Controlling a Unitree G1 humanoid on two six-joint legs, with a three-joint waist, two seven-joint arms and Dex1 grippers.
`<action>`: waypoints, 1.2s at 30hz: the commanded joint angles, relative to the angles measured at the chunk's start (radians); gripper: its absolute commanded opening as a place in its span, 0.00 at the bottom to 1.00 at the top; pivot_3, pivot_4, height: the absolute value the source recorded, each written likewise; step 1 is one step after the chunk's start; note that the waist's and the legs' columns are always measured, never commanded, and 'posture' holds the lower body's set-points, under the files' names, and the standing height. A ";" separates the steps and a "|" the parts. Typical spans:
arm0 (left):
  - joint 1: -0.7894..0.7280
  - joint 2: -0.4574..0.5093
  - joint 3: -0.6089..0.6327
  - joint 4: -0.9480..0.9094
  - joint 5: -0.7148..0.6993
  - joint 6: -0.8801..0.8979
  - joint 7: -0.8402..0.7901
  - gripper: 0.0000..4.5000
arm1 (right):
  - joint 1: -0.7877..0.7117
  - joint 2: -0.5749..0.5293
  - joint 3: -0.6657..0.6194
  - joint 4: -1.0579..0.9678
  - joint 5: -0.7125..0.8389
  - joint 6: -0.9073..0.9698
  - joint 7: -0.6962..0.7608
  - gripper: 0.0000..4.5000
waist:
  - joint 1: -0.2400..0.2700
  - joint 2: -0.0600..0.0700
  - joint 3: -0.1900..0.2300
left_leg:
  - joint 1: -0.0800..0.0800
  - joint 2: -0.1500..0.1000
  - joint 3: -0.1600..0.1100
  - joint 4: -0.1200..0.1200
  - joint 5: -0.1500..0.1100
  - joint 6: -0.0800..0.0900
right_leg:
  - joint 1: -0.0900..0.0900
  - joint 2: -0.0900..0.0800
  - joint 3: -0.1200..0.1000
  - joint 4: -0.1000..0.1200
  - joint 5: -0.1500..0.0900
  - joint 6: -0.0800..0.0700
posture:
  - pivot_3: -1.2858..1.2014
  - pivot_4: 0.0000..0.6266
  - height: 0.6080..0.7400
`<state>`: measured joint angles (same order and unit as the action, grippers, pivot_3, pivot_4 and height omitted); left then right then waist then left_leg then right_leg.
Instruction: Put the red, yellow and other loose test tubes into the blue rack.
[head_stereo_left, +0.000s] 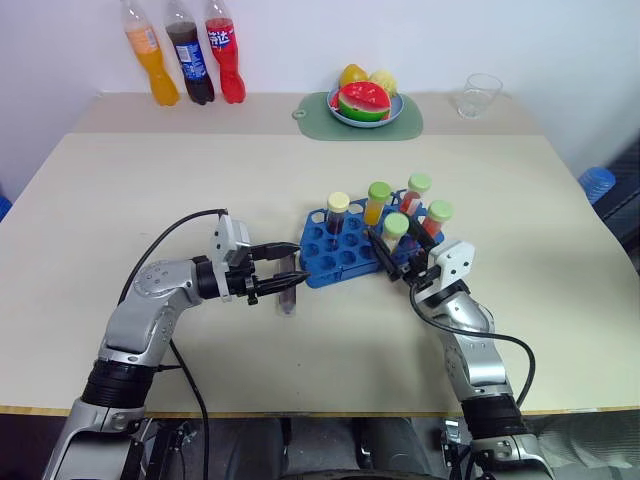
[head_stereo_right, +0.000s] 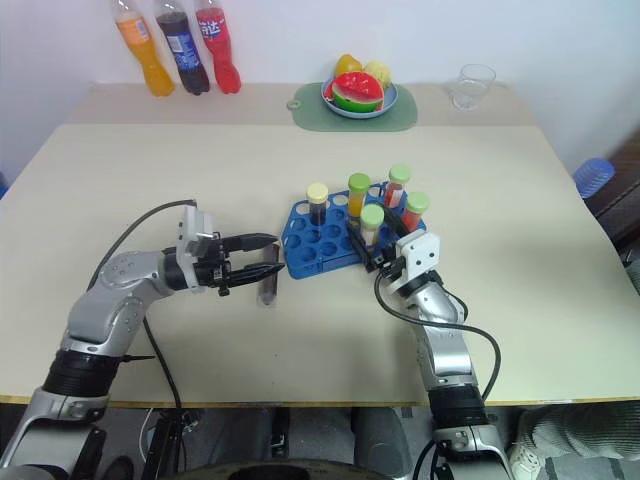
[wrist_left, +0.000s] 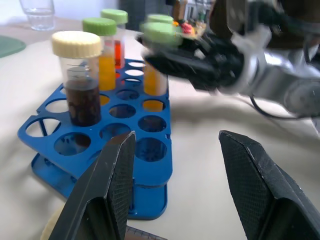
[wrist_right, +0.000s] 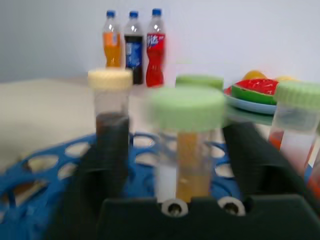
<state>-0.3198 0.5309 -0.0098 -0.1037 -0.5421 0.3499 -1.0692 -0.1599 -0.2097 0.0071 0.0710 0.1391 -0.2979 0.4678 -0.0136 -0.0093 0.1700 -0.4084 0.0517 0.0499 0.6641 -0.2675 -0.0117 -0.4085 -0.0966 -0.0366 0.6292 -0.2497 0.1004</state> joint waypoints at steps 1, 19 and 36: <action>0.014 0.002 0.093 -0.087 -0.110 0.116 0.086 0.61 | 0.040 -0.082 -0.007 -0.141 -0.029 0.028 0.026 0.93 | 0.001 0.000 0.000 | 0.000 0.000 0.000 0.000 0.000 0.000 | 0.000 0.000 0.000 0.000 0.000 0.000 | 0.52 0.24 1.00; -0.257 0.208 0.213 -0.135 -0.507 1.265 0.698 0.61 | 0.278 -0.460 -0.130 -0.450 0.155 0.298 0.300 0.93 | 0.001 -0.005 0.003 | 0.001 -0.001 -0.002 0.001 0.000 -0.001 | 0.001 0.000 0.000 0.000 -0.002 0.001 | 0.52 0.24 1.00; -0.706 0.149 -0.194 0.619 -1.194 1.265 1.410 0.61 | 0.343 -0.516 -0.118 -0.525 0.174 0.326 0.424 0.93 | 0.026 -0.008 0.005 | 0.000 -0.002 -0.002 0.001 0.000 -0.001 | 0.001 -0.001 0.001 0.000 0.000 0.004 | 0.52 0.24 1.00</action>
<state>-0.9871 0.6785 -0.1939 0.4930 -1.6825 1.6062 0.3062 0.1744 -0.7085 -0.0941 -0.3985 0.2907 0.0249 0.8775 0.0124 -0.0172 0.1748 -0.4081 0.0500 0.0478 0.6646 -0.2669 -0.0127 -0.4078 -0.0972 -0.0360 0.6296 -0.2500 0.1043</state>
